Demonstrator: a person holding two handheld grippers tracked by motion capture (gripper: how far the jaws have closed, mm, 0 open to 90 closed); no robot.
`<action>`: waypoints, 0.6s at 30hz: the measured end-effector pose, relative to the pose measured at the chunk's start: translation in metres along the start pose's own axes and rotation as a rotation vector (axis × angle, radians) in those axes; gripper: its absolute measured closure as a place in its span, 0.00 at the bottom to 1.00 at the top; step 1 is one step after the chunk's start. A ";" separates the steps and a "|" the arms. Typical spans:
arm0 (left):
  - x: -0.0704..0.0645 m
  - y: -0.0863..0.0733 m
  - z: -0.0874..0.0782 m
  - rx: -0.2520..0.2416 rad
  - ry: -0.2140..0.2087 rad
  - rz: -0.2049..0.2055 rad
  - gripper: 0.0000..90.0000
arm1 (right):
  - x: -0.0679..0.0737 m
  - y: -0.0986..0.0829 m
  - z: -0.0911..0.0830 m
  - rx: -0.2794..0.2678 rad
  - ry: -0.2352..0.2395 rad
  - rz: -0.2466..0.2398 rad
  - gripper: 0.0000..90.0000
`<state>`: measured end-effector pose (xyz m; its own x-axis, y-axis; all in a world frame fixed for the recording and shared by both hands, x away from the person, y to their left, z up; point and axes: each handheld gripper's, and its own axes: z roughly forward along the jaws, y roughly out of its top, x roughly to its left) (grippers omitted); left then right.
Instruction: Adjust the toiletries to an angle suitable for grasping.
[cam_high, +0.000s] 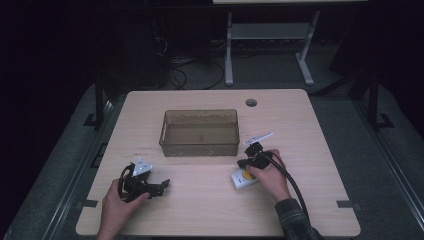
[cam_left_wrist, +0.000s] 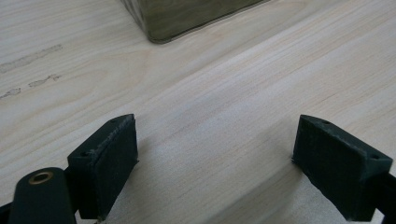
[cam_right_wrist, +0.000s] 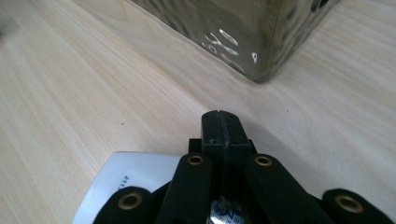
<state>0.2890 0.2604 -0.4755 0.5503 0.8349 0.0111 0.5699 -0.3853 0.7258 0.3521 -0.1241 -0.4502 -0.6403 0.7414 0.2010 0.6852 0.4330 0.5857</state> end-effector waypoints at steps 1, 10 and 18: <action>0.000 0.000 0.000 0.000 0.000 0.000 0.14 | 0.000 0.000 0.000 0.000 0.000 0.000 1.00; 0.000 0.000 0.000 0.000 0.000 0.000 0.14 | 0.002 -0.011 -0.008 -0.020 0.005 0.003 1.00; 0.000 0.000 0.000 0.000 0.000 0.000 0.14 | 0.018 -0.003 -0.013 -0.045 0.029 -0.038 1.00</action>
<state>0.2890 0.2604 -0.4755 0.5504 0.8348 0.0110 0.5698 -0.3852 0.7259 0.3346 -0.1185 -0.4383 -0.6756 0.7094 0.2008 0.6445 0.4361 0.6280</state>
